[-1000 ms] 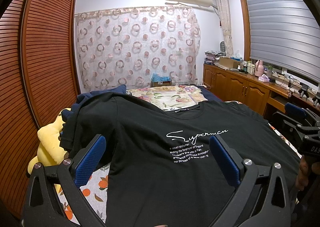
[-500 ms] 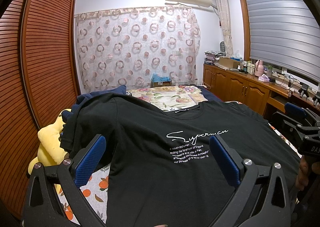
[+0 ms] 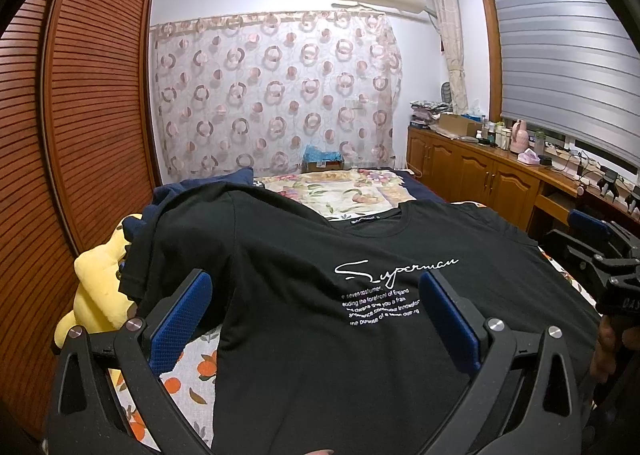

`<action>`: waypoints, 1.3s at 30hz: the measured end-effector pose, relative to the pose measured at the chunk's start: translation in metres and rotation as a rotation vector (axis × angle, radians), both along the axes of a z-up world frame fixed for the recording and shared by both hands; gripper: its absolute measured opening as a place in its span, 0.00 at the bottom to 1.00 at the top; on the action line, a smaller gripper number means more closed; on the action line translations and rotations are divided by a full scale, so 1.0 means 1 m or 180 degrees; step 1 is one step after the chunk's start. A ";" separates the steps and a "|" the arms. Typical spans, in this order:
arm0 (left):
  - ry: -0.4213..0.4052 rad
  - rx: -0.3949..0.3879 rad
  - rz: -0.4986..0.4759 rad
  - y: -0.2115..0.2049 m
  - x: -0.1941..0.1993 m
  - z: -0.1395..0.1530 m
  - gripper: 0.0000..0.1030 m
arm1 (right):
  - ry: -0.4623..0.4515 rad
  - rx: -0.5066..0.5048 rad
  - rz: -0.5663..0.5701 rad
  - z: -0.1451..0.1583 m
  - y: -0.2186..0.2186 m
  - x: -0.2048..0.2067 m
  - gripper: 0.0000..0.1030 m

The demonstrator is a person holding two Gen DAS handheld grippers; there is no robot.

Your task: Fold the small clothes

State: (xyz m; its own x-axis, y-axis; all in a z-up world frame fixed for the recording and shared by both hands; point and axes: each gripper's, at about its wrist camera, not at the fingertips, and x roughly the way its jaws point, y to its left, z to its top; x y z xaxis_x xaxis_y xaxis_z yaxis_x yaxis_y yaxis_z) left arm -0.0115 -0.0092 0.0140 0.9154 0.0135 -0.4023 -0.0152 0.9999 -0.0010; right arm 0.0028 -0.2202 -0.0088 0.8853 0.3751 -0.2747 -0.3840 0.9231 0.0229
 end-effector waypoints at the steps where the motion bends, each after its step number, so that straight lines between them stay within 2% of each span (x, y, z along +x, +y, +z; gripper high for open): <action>1: 0.0011 -0.0004 0.0003 0.001 0.001 0.000 1.00 | 0.0024 0.0007 0.0027 -0.001 0.000 0.002 1.00; 8: 0.0157 0.0006 0.0052 0.013 0.019 -0.010 1.00 | 0.0147 -0.0063 0.0139 -0.005 0.005 0.025 1.00; 14: 0.0382 -0.0065 -0.0016 0.040 0.040 -0.027 1.00 | 0.0247 -0.0164 0.0222 -0.002 0.006 0.050 1.00; 17: 0.0458 -0.0007 0.0039 0.052 0.048 -0.031 1.00 | 0.0326 -0.0202 0.0301 -0.001 0.007 0.062 1.00; 23: 0.0522 0.0082 0.0178 0.081 0.061 -0.027 1.00 | 0.0468 -0.0296 0.0433 0.006 0.005 0.091 1.00; 30: 0.0581 -0.0047 0.0298 0.121 0.084 -0.016 0.99 | 0.0732 -0.0388 0.0570 0.008 0.006 0.141 1.00; 31: 0.0594 -0.0088 0.0299 0.126 0.088 -0.014 0.98 | 0.0769 -0.0400 0.0582 0.011 0.009 0.150 1.00; 36: 0.0698 -0.0235 0.0329 0.146 0.103 -0.014 0.62 | 0.0935 -0.0416 0.0651 0.021 0.012 0.184 1.00; 39: 0.0836 -0.0330 0.0377 0.159 0.110 -0.023 0.44 | 0.0993 -0.0451 0.0668 0.024 0.016 0.203 1.00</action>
